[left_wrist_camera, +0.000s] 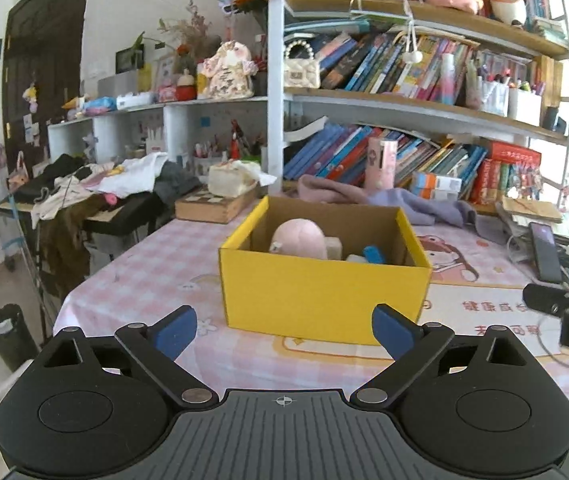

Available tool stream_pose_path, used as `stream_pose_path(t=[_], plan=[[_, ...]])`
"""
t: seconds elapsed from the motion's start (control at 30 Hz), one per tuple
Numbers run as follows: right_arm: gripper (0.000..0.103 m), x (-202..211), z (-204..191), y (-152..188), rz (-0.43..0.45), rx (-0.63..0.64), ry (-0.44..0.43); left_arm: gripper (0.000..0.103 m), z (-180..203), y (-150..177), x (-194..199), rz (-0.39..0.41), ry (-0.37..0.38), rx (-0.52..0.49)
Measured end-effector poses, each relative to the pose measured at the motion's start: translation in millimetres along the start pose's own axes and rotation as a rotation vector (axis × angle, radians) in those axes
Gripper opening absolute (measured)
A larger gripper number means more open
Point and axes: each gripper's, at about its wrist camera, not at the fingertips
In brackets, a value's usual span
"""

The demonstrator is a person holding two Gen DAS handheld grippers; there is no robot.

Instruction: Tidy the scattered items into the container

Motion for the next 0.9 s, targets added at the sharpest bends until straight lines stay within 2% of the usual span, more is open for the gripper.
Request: stream_pose_path(t=[0.23,0.4,0.53,0.9], plan=[[0.070,6,5,11,-0.080,-0.021,0.019,0.097,10,11,9,-0.046,0.010,-0.022],[0.071,16,11,15,-0.088,-0.035,0.023,0.097,15,14,11,-0.062,0.014,-0.013],[0.074,23,16,18,-0.096,-0.035,0.043,0.097,22,17,11,-0.085,0.023,-0.024],[0.084,34,28,34,-0.191,-0.026,0.091,0.101,43,28,9,-0.177,0.048,-0.070]])
Point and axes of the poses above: each gripper's, at about its wrist camera, not at the fingertips, and x roughly against the way its jaws point, z to its right, y to its underside, and after that the axes turned 12 degrees about z, right-handed
